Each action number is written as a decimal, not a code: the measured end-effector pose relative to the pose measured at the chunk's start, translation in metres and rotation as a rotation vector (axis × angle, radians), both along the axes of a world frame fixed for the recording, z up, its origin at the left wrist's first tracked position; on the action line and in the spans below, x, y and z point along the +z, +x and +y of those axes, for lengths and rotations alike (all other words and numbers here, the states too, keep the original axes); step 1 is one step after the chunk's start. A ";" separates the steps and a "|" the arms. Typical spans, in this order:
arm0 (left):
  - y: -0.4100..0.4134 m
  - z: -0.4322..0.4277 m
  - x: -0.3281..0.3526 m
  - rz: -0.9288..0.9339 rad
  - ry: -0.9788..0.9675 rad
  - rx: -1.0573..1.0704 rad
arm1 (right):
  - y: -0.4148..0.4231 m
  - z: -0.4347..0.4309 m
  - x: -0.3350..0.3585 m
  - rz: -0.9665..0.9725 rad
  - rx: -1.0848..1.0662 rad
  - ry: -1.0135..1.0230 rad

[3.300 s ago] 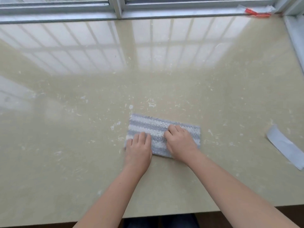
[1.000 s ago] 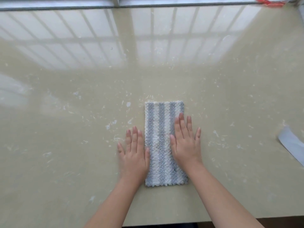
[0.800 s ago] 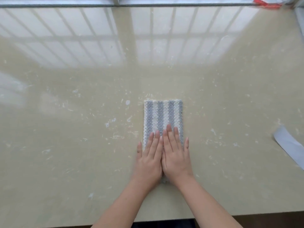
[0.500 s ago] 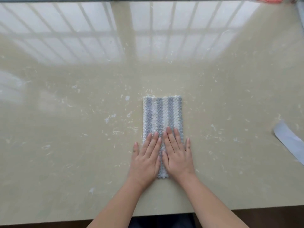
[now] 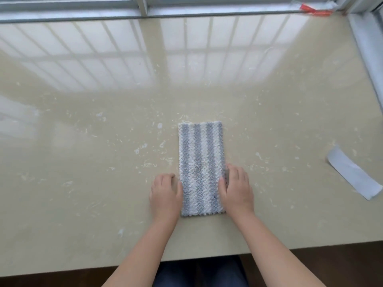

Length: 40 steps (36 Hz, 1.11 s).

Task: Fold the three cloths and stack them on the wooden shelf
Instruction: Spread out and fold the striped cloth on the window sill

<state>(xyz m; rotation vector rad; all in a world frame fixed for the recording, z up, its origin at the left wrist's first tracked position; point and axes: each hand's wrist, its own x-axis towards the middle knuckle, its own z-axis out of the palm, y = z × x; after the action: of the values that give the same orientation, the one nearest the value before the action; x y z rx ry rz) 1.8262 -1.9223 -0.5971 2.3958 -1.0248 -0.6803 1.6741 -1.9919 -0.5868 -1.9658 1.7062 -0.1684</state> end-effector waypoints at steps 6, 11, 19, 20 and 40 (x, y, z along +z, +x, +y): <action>-0.010 -0.019 0.025 0.263 0.499 0.192 | -0.001 0.001 0.021 -0.121 -0.460 0.495; -0.014 -0.022 0.032 0.354 0.689 0.220 | 0.000 0.012 0.013 0.001 -0.501 0.696; -0.028 -0.016 0.034 0.329 0.680 0.276 | 0.010 0.019 0.011 0.159 -0.557 0.700; -0.030 -0.015 0.035 0.323 0.658 0.274 | 0.011 0.020 0.010 0.168 -0.561 0.690; 0.000 0.024 0.051 0.813 0.215 0.138 | -0.016 0.023 0.040 -0.507 -0.191 0.709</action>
<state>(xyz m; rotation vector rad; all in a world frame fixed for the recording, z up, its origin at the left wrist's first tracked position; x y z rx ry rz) 1.8261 -1.8980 -0.5458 1.9909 -0.4479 -1.5861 1.6578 -1.9693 -0.5472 -1.1235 1.3550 -0.0970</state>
